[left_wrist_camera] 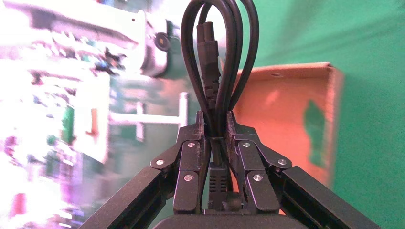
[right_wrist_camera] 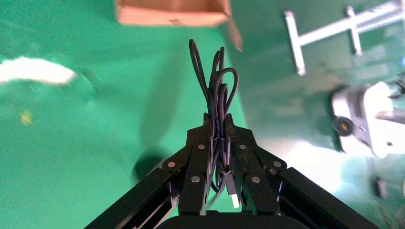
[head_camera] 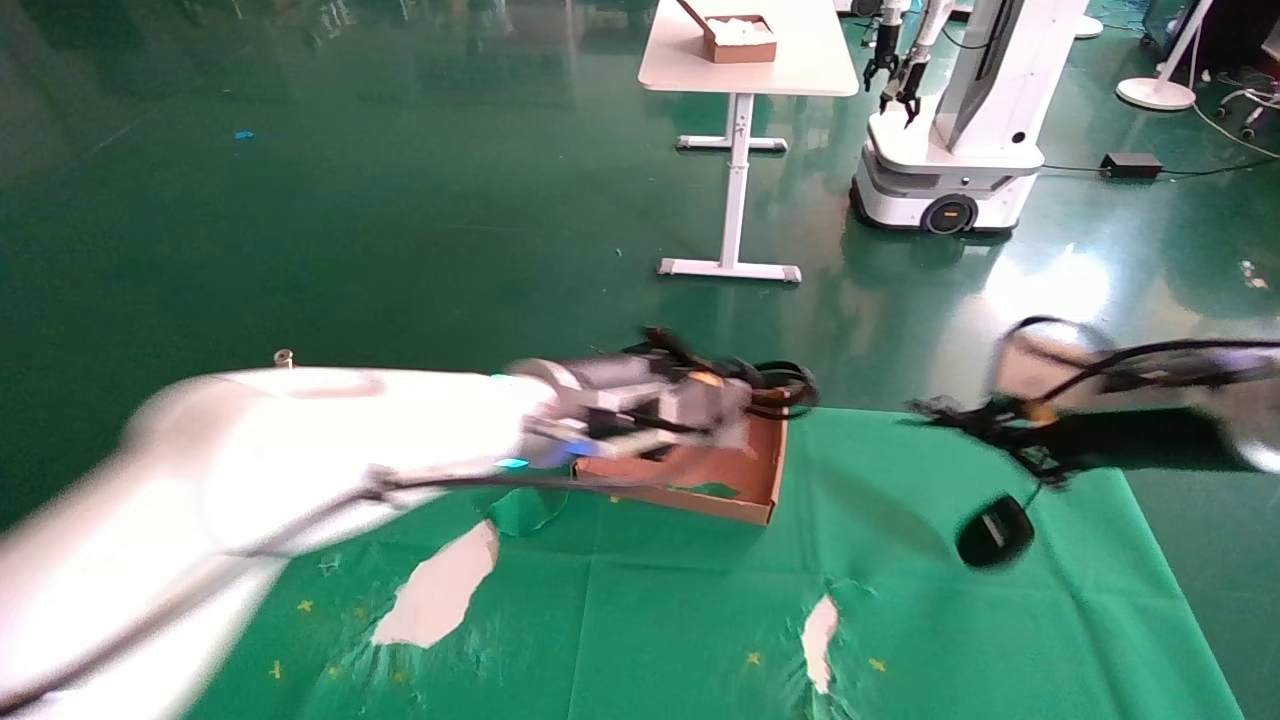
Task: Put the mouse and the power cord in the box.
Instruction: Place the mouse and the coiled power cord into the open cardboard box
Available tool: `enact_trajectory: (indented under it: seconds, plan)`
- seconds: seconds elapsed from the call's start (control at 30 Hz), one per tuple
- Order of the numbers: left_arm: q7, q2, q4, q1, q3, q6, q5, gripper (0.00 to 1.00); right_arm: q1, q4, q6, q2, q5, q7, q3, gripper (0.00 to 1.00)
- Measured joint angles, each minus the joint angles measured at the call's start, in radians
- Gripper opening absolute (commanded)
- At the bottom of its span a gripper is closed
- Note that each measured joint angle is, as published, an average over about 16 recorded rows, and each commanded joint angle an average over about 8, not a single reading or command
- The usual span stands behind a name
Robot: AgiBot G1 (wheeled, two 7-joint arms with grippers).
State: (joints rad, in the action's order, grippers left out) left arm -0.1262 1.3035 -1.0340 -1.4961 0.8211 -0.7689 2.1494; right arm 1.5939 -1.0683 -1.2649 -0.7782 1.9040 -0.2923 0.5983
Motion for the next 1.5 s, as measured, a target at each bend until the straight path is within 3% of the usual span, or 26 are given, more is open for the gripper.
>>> enact_trajectory:
  seconds: [0.07,0.1,0.33,0.37,0.6,0.87,1.23,1.5]
  plan:
    - [0.052,0.031,0.060,-0.003,0.045,0.070,-0.002,0.00,0.010,-0.033,-0.014,0.029,0.004,-0.021,-0.007,0.00]
    - [0.074,0.043,0.088,-0.006,0.069,0.103,-0.005,0.07,0.014,-0.050,-0.021,0.043,0.006,-0.032,-0.010,0.00]
    - [0.144,0.072,0.230,-0.034,0.248,0.278,-0.059,0.95,0.012,-0.158,-0.058,0.107,0.003,-0.098,-0.024,0.00]
    - [0.142,0.073,0.243,-0.040,0.272,0.294,-0.068,1.00,0.009,-0.170,-0.060,0.111,0.002,-0.105,-0.025,0.00]
    - [0.103,0.073,0.286,-0.079,0.406,0.361,-0.136,1.00,-0.010,-0.210,-0.057,0.107,-0.012,-0.125,-0.026,0.00]
    - [0.057,0.071,0.318,-0.115,0.502,0.412,-0.195,1.00,-0.017,-0.211,-0.045,0.076,-0.032,-0.117,-0.025,0.00]
    - [-0.050,0.010,0.477,-0.199,0.530,0.463,-0.215,1.00,-0.011,-0.214,-0.037,0.025,-0.048,-0.102,-0.017,0.00]
    - [-0.151,-0.106,0.467,-0.245,0.519,0.423,-0.184,1.00,0.026,-0.113,0.029,-0.123,-0.025,-0.030,0.014,0.00]
